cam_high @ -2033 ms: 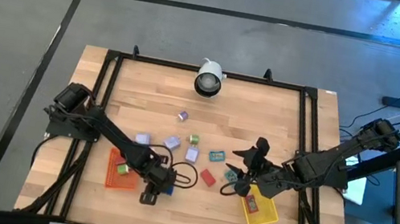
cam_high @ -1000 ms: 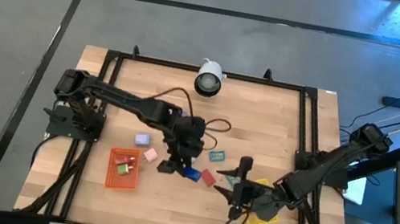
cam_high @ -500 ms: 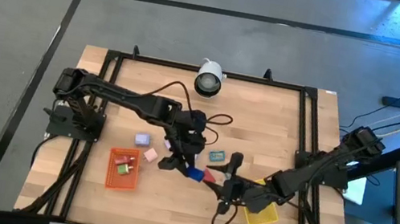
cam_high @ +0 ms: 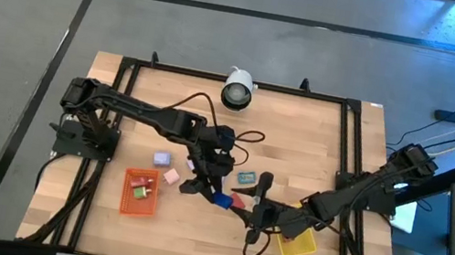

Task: Pick & Place Office items
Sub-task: Put the blue digital clock into the yellow basket

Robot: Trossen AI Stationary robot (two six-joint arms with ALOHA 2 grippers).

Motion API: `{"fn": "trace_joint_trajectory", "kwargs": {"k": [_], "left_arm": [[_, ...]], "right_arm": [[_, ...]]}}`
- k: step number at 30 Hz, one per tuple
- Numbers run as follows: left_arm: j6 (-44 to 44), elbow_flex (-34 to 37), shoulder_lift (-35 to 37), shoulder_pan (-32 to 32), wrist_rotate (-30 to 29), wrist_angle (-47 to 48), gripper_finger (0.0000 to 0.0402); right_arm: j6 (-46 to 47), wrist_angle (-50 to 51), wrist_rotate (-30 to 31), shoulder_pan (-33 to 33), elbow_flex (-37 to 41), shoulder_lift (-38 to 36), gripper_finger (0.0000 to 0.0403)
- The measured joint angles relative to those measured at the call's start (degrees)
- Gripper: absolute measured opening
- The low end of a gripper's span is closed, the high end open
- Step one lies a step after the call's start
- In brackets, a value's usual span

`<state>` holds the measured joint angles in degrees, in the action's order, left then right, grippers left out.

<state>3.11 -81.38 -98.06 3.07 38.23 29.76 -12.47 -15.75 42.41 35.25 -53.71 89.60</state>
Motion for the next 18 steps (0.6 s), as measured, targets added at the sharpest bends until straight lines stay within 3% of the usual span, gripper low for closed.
{"fn": "trace_joint_trajectory", "kwargs": {"k": [7,10,15,18], "left_arm": [[0.14,0.00,0.00,-0.19,0.38,-0.34,0.0158],[0.54,0.00,0.00,-0.27,0.45,-0.51,0.0156],[0.61,0.00,-0.02,-0.24,1.22,-0.61,0.0164],[0.12,0.00,-0.02,-0.20,1.23,-0.77,0.0164]], "right_arm": [[-0.82,-0.85,-1.20,-1.30,-0.02,0.00,0.0175],[-0.35,-0.98,-4.32,-2.11,-0.02,0.00,0.0133],[-1.50,-1.79,-4.50,-2.26,-0.04,0.00,0.0055],[-1.46,-2.12,-4.52,-2.26,-0.04,0.00,0.0051]]}}
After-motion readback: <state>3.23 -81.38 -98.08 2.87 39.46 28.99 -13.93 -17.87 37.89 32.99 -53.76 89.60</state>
